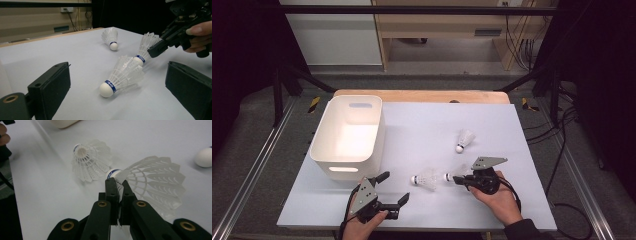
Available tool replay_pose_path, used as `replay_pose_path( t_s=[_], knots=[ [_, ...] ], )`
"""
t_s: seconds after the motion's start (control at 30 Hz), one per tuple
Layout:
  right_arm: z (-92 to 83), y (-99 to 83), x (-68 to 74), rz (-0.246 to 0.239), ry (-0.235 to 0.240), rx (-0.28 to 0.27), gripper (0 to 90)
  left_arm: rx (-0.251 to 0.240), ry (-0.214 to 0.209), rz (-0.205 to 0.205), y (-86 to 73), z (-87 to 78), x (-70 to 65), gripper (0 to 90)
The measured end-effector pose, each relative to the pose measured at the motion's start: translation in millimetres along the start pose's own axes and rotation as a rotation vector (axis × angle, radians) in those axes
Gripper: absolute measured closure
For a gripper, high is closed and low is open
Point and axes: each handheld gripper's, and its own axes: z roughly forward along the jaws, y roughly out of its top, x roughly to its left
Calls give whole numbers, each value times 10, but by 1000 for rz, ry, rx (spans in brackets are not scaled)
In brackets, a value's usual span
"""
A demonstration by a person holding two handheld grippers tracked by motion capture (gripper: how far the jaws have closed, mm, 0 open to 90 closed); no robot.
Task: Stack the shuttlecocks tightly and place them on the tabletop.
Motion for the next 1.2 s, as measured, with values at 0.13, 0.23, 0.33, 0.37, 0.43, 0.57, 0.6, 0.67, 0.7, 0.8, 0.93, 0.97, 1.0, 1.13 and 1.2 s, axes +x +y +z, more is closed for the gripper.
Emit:
replay_pose_path(
  t_s=[0.13,0.23,0.33,0.37,0.43,0.57,0.6,0.67,0.7,0.8,0.93,0.97,1.0,1.13,1.2],
  knots=[
    [117,14,37,28,32,-21,889,2,1,0,-2,2,0,58],
    [170,31,57,46,55,-34,890,2,2,1,-3,4,-1,58],
    [223,53,90,49,76,-42,890,5,2,1,-3,3,1,58],
    [233,58,99,51,80,-43,890,5,3,0,-3,3,2,58],
    [264,72,120,52,91,-44,890,1,3,-3,-3,5,2,59],
    [350,89,153,48,104,-33,893,4,6,-3,-4,1,10,59],
    [374,92,158,49,109,-33,893,3,6,-4,-4,1,9,59],
    [412,96,170,52,116,-33,893,2,4,-3,-3,1,5,59],
    [422,97,173,53,117,-32,894,1,3,-5,-3,4,1,59],
    [460,108,180,59,128,-34,893,7,0,-3,-4,7,0,59],
    [507,125,182,68,140,-35,894,5,0,-4,-4,7,3,59],
    [521,126,187,67,140,-32,893,5,0,-4,-3,5,5,59],
    [534,127,192,67,142,-29,894,3,1,-5,-2,4,5,59],
    [565,126,207,65,141,-32,893,5,-1,-4,-1,5,6,60],
    [569,125,208,67,140,-34,893,5,-2,-4,-1,6,5,60]
  ],
)
